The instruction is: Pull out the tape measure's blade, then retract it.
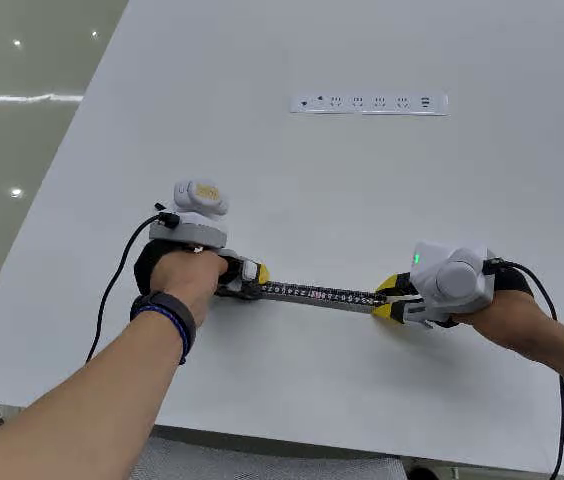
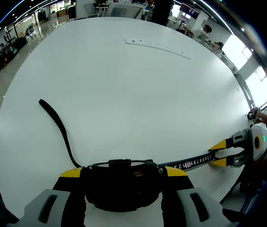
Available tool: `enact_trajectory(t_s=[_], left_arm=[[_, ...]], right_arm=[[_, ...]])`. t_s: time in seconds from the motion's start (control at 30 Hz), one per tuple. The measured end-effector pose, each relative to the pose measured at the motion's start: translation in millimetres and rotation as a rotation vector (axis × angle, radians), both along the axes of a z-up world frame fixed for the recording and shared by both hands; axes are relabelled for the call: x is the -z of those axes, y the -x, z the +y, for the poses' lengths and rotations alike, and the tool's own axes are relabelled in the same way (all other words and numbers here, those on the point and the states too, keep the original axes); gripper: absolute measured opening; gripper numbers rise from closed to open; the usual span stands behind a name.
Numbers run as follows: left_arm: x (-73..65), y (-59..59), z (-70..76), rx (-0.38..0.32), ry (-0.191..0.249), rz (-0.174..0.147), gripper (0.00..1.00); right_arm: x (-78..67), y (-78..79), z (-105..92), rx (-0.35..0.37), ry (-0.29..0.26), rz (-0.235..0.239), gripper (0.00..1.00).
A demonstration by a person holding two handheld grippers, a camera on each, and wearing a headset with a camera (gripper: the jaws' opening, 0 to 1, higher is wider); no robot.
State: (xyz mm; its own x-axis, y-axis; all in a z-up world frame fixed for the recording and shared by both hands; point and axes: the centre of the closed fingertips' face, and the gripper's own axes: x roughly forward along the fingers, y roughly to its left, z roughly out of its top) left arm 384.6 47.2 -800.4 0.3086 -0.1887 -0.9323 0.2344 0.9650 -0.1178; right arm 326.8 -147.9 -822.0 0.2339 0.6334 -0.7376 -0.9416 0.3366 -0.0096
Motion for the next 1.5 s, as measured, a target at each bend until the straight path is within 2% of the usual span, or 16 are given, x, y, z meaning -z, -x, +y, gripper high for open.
enact_trajectory(t_s=[0.47, 1.33, 1.5], left_arm=[[-0.3, 0.2, 0.4, -0.003, -0.001, -0.003, 0.62], [-0.6, 0.5, 1.1, -0.006, -0.001, -0.007, 0.62], [-0.9, -0.5, 1.3, -0.006, -0.002, -0.01, 0.62]], right_arm=[[0.5, -4.2, 21.1, -0.015, -0.022, -0.002, 0.14], [0.1, -9.5, 39.3, -0.025, -0.044, 0.0, 0.15], [-0.4, -11.5, 47.7, -0.026, -0.054, 0.0, 0.14]])
